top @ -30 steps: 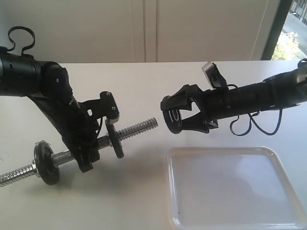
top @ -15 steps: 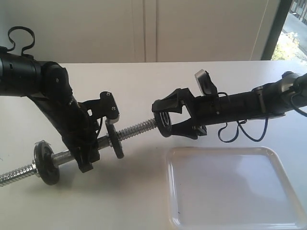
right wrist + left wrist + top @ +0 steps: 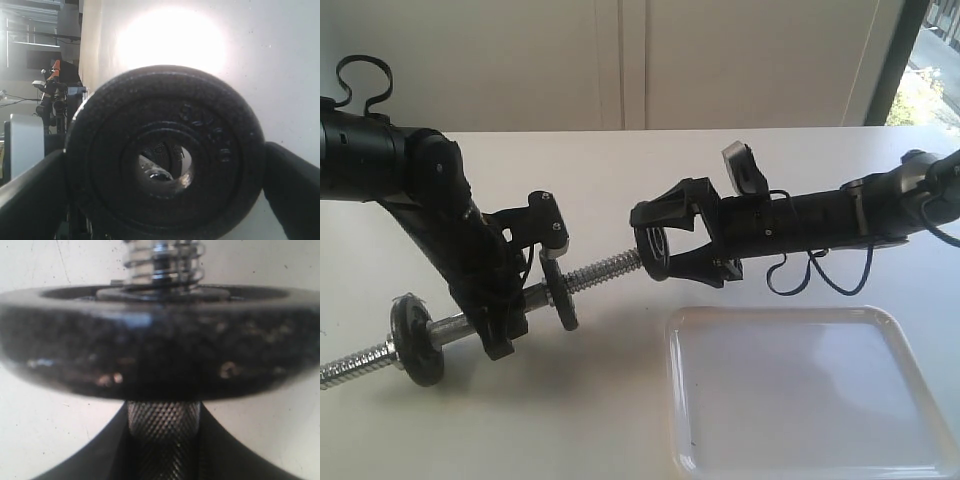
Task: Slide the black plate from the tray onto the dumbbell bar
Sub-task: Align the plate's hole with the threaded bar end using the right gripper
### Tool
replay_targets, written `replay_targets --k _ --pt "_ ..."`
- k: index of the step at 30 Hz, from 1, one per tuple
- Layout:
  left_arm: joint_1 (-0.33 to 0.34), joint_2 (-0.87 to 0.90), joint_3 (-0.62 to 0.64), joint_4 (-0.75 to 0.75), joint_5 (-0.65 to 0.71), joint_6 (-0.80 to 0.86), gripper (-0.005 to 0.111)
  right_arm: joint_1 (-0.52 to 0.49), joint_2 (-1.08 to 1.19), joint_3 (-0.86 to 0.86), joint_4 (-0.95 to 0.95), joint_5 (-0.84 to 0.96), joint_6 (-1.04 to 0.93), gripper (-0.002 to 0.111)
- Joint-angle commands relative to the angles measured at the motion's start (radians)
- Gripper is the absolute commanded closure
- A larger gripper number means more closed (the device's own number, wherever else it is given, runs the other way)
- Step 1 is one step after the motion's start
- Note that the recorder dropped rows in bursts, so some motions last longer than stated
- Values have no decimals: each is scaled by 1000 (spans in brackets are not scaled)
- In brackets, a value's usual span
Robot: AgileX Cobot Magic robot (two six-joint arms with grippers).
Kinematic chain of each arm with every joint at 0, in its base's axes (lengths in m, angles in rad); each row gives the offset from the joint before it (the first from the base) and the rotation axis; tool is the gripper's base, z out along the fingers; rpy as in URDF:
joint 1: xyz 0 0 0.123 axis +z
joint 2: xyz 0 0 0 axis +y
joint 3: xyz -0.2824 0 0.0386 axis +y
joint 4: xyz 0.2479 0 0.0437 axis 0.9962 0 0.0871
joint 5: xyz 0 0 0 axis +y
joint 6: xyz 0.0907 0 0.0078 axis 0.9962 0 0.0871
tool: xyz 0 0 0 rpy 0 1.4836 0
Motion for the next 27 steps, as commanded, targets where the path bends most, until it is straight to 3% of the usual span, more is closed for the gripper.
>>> replay_targets --k 1,27 --pt "-6 -56 -19 -42 -18 -1 107 28 -16 -10 49 64 -15 108" --pt "-6 -56 -19 -42 -29 -30 107 -27 -16 -10 72 64 -13 108"
